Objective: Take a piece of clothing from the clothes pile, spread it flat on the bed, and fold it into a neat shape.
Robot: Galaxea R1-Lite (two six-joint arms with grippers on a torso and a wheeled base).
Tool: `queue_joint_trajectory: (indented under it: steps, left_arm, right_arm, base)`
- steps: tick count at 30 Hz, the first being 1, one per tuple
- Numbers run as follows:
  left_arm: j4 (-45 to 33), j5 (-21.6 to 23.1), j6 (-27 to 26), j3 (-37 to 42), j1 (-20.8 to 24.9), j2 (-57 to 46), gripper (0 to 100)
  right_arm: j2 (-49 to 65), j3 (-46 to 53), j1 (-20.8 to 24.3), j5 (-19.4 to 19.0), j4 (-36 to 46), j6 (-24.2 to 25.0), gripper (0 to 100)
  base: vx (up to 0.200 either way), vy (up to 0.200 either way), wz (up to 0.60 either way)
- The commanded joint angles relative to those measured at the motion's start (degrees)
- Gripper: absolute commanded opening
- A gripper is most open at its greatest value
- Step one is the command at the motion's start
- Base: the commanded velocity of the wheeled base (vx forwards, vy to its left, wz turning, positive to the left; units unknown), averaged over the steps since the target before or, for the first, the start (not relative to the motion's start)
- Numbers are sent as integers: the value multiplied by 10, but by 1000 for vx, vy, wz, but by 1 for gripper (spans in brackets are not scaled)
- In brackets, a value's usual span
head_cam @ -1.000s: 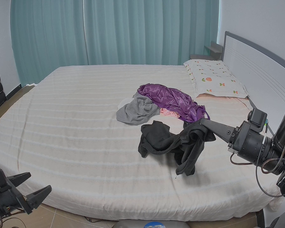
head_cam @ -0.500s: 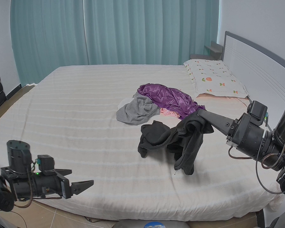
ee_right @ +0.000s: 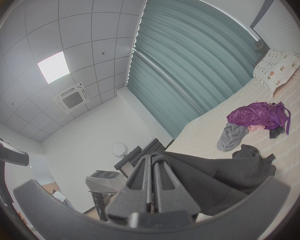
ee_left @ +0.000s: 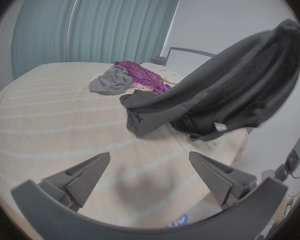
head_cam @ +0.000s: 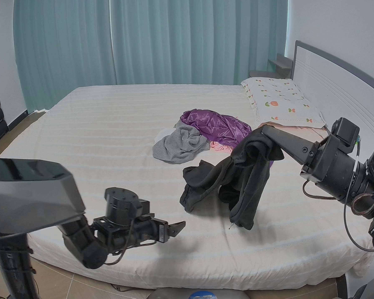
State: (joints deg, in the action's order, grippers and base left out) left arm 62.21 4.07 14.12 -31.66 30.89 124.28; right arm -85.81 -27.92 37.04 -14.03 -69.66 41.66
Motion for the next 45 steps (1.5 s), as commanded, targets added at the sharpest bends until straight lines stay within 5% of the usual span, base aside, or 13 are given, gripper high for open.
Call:
queue_joint_trajectory:
  steps: [1,16,17,25,35,39,45]
  left_arm:
    - [39,-45,19,-114,47,168,100]
    - [6,-84,20,-298,52,242,100]
    - [6,-86,20,-296,51,241,0]
    - [10,-115,28,-256,37,228,0]
    - [12,-137,88,-148,-24,66,0]
    - [7,-140,100,-119,-55,-62,0]
    - [17,-188,130,-106,-63,-135,0]
  right_arm:
    - [17,-7,13,1,0,-7,0]
    - [20,-2,5,1,-3,-7,0]
    - [20,-3,1,1,-3,-7,0]
    - [-9,-2,-48,-3,-3,-5,0]
    - [-114,-43,-144,-1,-11,-10,0]
    - [-167,-108,-188,31,-54,-12,0]
    - [-173,-178,-186,81,-68,-21,0]
  base:
    - [0,0,0]
    - [0,0,0]
    - [0,0,0]
    - [0,0,0]
    - [0,0,0]
    - [0,0,0]
    - [0,0,0]
